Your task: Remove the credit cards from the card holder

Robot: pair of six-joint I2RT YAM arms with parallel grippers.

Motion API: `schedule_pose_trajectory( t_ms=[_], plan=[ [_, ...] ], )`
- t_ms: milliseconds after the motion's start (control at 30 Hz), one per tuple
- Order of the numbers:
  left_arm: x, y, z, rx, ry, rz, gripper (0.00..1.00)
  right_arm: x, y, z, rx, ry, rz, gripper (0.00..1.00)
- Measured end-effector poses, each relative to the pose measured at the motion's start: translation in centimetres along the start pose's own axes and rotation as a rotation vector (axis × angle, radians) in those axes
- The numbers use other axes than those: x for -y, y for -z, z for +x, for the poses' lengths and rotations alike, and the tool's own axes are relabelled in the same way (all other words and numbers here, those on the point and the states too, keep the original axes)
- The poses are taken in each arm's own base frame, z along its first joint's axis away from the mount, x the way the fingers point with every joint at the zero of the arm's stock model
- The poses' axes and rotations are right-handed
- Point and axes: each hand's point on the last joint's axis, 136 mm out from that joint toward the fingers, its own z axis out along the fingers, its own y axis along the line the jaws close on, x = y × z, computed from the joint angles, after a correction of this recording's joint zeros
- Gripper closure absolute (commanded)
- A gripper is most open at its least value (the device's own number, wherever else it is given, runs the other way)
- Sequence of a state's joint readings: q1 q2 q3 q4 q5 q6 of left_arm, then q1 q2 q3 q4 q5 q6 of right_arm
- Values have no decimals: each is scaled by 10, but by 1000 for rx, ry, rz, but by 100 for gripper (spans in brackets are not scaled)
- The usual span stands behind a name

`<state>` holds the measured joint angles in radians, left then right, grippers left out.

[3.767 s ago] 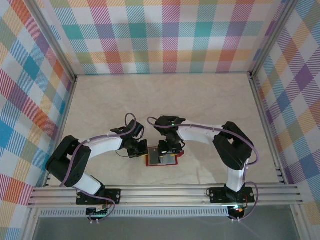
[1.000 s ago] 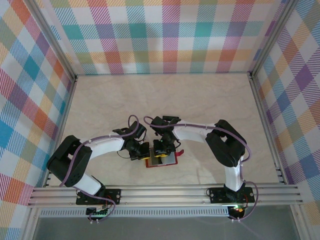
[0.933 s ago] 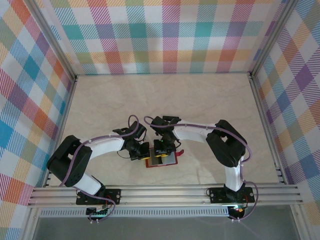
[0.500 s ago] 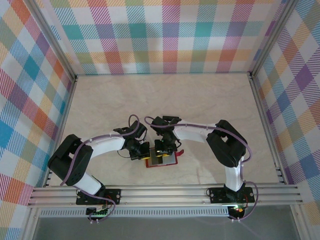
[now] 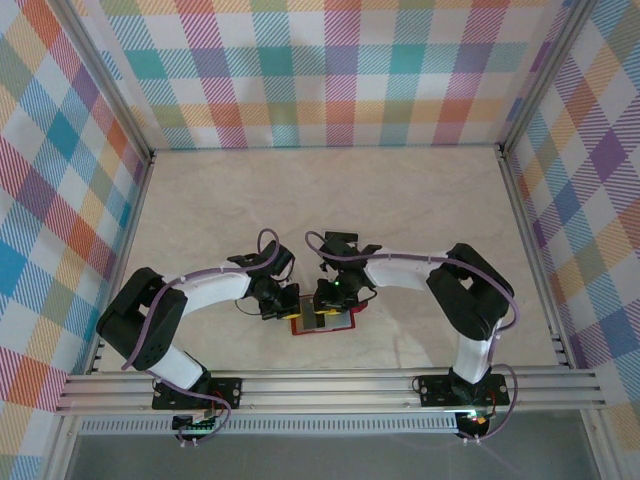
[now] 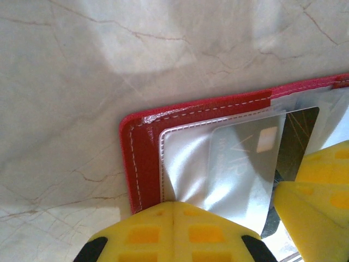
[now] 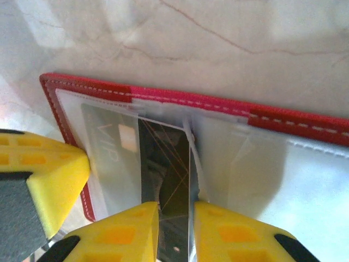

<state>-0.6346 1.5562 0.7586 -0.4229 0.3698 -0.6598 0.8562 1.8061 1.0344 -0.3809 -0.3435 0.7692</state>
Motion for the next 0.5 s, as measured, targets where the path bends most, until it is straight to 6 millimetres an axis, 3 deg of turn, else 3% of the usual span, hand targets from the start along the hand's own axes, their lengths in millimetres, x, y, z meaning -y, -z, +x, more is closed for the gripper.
schedule_pose_trajectory(
  t_ms=[333,500],
  plan=[
    [1,0,0,-9,1,-17,100,-21,12,3,28,6,-168,82],
    [1,0,1,-8,-3,-25,100,-21,12,2,36,-3,-183,88]
  ],
)
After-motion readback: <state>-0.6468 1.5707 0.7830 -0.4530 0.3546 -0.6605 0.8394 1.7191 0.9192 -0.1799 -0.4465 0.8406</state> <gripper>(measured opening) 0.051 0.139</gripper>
